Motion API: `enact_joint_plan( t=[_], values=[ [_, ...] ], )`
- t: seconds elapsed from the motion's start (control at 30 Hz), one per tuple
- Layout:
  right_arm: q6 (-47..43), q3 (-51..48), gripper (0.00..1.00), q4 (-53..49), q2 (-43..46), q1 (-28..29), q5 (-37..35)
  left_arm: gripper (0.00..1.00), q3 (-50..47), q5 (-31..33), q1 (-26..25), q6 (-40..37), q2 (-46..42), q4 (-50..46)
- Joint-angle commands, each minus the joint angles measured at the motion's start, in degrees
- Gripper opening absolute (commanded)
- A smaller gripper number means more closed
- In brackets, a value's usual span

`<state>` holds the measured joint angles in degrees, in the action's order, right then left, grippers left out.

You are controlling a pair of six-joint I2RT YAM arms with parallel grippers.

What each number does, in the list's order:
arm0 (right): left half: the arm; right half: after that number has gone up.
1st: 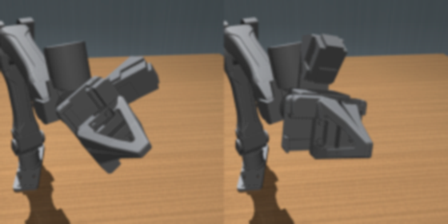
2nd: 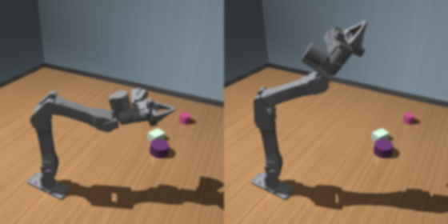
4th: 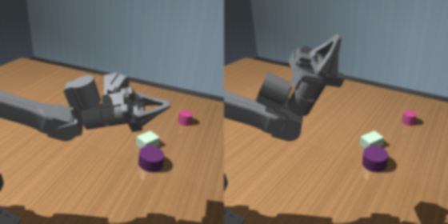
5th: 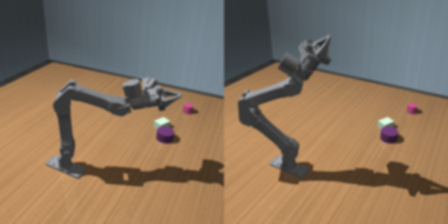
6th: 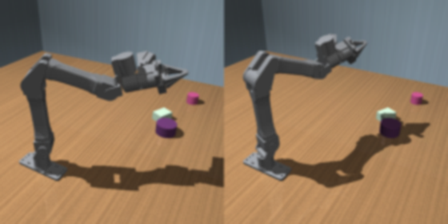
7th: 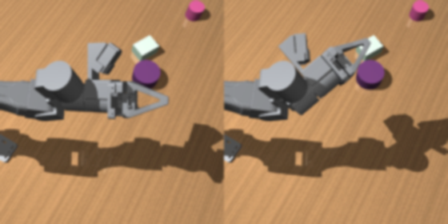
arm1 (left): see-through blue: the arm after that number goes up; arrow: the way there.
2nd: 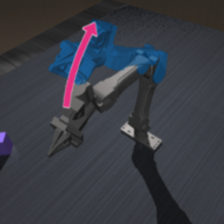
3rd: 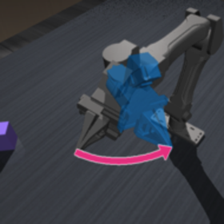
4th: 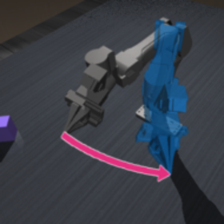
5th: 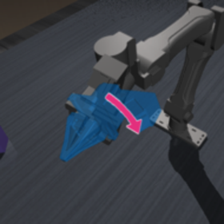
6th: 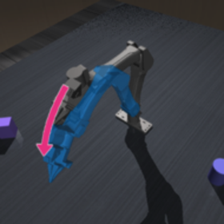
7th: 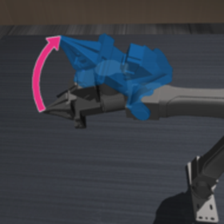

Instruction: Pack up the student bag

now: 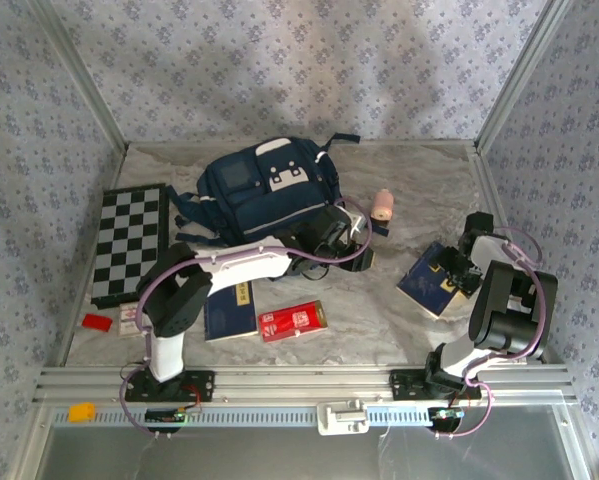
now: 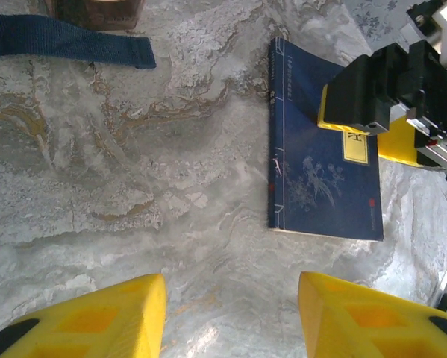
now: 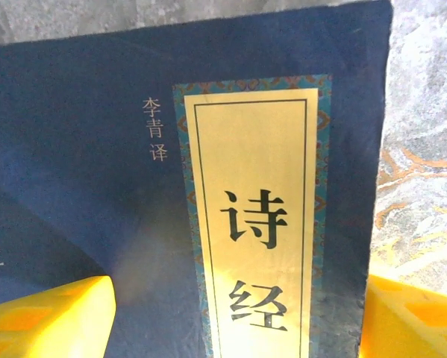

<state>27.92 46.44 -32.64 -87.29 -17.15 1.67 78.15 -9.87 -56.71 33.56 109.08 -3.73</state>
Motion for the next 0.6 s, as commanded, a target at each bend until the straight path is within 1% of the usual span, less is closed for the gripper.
enact_joint_plan(
  t=[0.0, 0.03, 0.1, 0.3, 0.43, 0.57],
  values=[
    [-1.67, 0.08, 0.79, -1.54, 0.69, 0.2, 8.48, 0.49, 3.5, -0.83, -0.49, 2.28, 3.3, 1.47],
    [-1.81, 0.39, 0.79, -3.45, 0.84, -0.07, 8.29, 0.49, 4.18, -1.08, -0.76, 2.91, 4.23, 1.74],
    [-1.95, 0.55, 0.79, -3.8, 1.18, -0.11, 8.42, 0.49, 5.49, -1.88, -1.1, 4.13, 6.15, 2.43],
    [-2.4, 0.41, 0.75, -3.34, 0.16, 3.51, 10.77, 0.46, 7.36, -3.58, -1.45, 6.76, 10.25, 3.64],
    [-2.15, 0.41, 0.73, -2.98, 0.18, 9.13, 12.03, 0.46, 6.33, -1.67, -1.21, 6.0, 9.86, 2.15],
    [-2.69, 0.7, 0.72, -2.52, -0.82, 14.55, 14.84, 0.45, 5.06, -0.16, -0.5, 5.55, 9.34, 1.73]
  ],
)
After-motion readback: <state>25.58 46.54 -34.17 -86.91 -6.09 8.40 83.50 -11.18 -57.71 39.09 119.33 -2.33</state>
